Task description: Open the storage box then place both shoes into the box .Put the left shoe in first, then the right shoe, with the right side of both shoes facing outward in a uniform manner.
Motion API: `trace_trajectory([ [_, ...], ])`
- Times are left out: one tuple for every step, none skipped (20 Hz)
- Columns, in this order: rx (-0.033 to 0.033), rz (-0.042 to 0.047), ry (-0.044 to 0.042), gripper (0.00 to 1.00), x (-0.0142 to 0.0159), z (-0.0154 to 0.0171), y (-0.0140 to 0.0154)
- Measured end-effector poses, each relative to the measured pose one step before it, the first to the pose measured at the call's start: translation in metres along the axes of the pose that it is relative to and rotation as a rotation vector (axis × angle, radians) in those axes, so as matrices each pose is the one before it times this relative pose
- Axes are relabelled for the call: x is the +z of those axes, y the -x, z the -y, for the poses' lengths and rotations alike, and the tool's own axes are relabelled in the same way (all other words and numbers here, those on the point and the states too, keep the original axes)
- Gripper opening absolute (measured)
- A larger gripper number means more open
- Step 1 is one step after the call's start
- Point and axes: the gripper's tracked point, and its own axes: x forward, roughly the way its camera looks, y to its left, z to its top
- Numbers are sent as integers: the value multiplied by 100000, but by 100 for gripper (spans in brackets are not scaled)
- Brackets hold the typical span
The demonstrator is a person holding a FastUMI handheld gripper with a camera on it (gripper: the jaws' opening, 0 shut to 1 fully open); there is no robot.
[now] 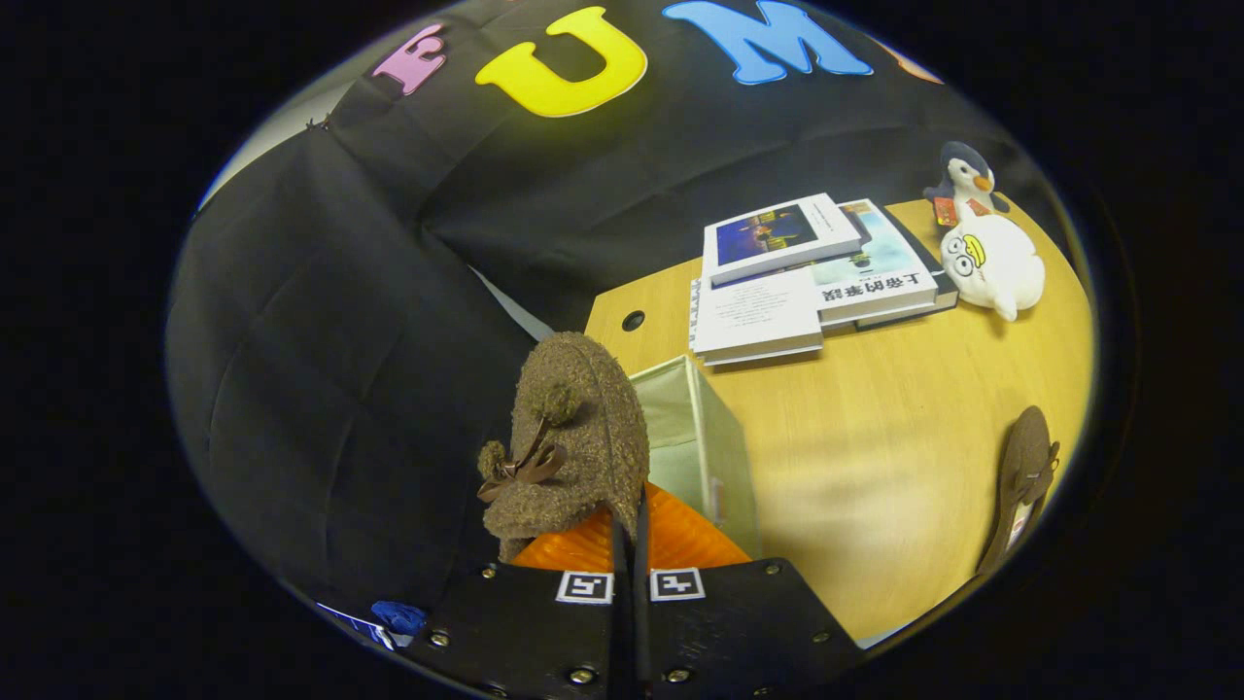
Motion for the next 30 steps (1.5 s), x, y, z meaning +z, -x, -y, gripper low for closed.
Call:
trace_trajectory([
  [-520, -947, 889, 0, -459, -380, -738],
  [-459, -749, 860, 0, -357, -430, -793],
  [-413, -491, 511, 0, -449, -510, -721],
  [-335, -385, 265, 0, -255, -404, -719],
  [-314, -350, 118, 0, -380, -401, -662],
  [-666, -312, -150, 0, -315, -233, -751],
  [-961, -277, -113, 0, -387, -196, -721],
  [-1021, -160, 165, 0, -281, -44, -649],
  [-1813, -819, 646, 0, -580, 92, -753],
  [-1994, -1086, 264, 0, -518, 353, -726],
  [-1384, -916, -193, 0, -588, 62, -763],
  [-694, -864, -475, 0, -494, -45, -554],
  [-471, -1123, -819, 0, -453, -167, -831],
  [-561, -946, -379, 0, -424, -180, -474],
  [-1300, -295, 672, 0, -332, -21, -357],
  [-1444, 245, 1168, 0, -100, 61, -345],
  [-1163, 21, 930, 0, -196, 74, -289],
  [-797, -158, 459, 1, -132, 70, -225],
  [-450, 92, 329, 1, -172, -50, -39],
  [1893, 178, 277, 1, -39, -454, 96],
  [2762, -438, 900, 7, -156, -476, 7],
  [3707, -732, 630, 15, -361, -495, 18],
  [3300, 199, 1299, 37, -193, -535, 645],
  [2599, 768, 1088, 58, 99, -405, 393],
  [2860, 1045, 897, 77, -70, -418, 637],
  [3127, 1020, 395, 95, 362, -473, 609],
  [2828, 1443, 623, 98, 49, -280, 922],
  [1569, 1904, 924, 98, 419, -96, 811],
  [544, 2891, 1673, 98, 660, 22, 1102],
  [130, 2720, 1826, 98, 681, 217, 961],
])
